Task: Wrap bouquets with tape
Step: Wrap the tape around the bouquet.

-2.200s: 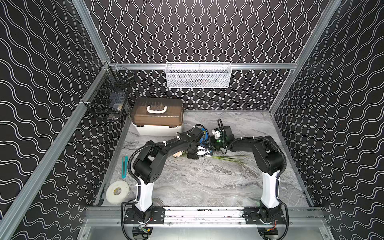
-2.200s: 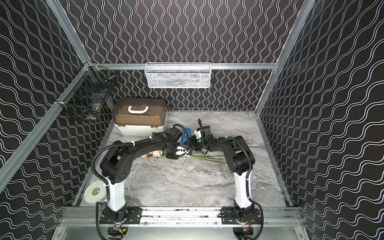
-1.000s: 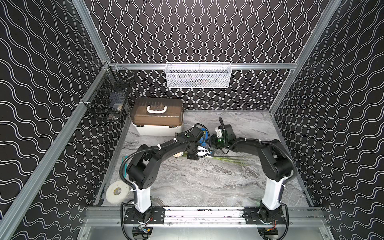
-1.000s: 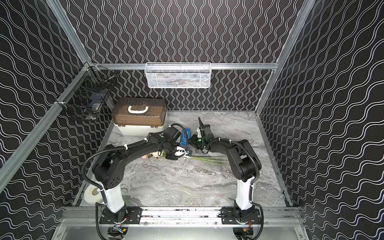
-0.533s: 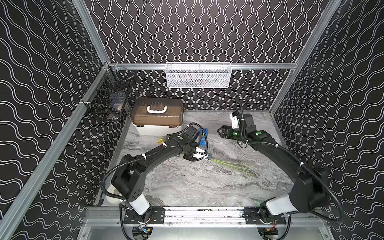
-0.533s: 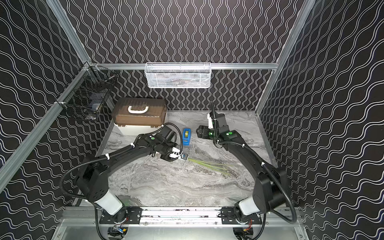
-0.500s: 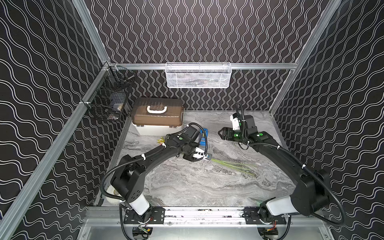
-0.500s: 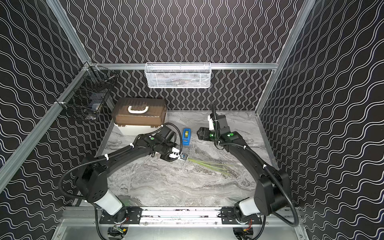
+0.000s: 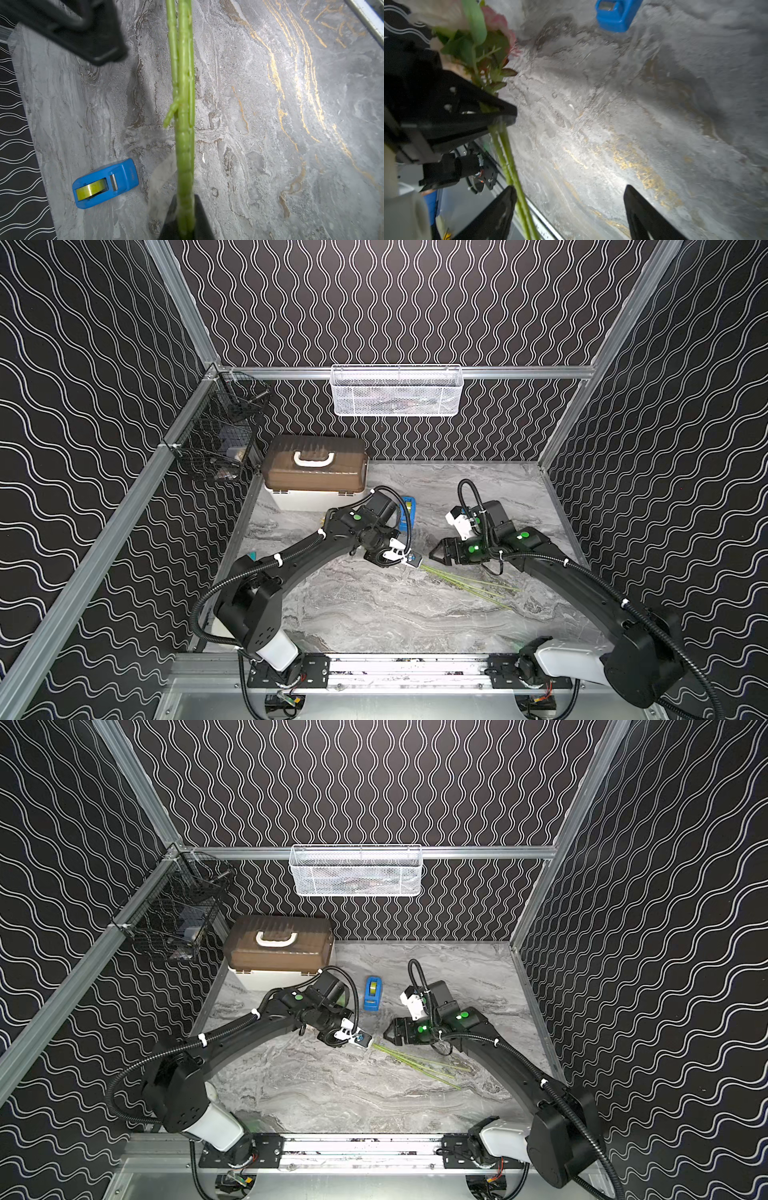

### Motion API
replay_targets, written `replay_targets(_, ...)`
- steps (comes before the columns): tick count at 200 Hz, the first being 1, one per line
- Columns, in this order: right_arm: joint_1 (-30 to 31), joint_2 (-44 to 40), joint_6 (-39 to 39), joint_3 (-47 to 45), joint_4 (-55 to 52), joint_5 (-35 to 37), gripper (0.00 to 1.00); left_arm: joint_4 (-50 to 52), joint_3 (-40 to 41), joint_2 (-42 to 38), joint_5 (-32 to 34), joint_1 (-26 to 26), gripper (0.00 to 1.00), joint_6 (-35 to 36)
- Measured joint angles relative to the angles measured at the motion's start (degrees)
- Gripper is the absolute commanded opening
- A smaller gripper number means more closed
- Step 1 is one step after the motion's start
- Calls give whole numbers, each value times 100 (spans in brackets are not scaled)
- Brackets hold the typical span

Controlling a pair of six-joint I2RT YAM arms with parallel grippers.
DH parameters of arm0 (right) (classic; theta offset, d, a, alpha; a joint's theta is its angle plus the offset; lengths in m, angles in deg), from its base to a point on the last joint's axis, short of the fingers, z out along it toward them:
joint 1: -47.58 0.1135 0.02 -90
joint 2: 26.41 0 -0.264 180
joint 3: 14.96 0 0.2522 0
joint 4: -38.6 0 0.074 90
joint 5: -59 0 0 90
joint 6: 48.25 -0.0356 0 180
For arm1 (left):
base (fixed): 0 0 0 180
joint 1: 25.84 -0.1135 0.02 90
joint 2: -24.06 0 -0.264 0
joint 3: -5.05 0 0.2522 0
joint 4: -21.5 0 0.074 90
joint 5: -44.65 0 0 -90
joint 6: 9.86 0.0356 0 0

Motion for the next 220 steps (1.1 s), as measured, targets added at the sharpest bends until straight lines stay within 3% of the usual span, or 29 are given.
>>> replay_targets(57, 590, -205, -17, -81, -22, -188, 81, -79, 125, -28, 166, 0, 0, 127)
replay_targets(128, 977, 162, 125, -210, -4, 127, 58, -208, 260, -258, 297, 0, 0, 214)
replay_targets(148, 1126, 229, 195, -210, 37, 232, 46, -258, 271, -323, 295, 0, 0, 216)
replay_targets(181, 1311, 199, 393, -188, 103, 422, 7, -367, 308, -435, 317, 0, 0, 247)
replay_targets(188, 1331, 133, 428, -188, 142, 385, 0, -470, 341, -459, 330, 0, 6, 227)
replay_targets(195, 1364, 50, 452, -188, 166, 398, 0, -584, 385, -494, 310, -2, 13, 190)
replay_targets(220, 1357, -243, 466, -188, 160, 527, 0, -1143, 599, -800, 234, -11, 58, -181)
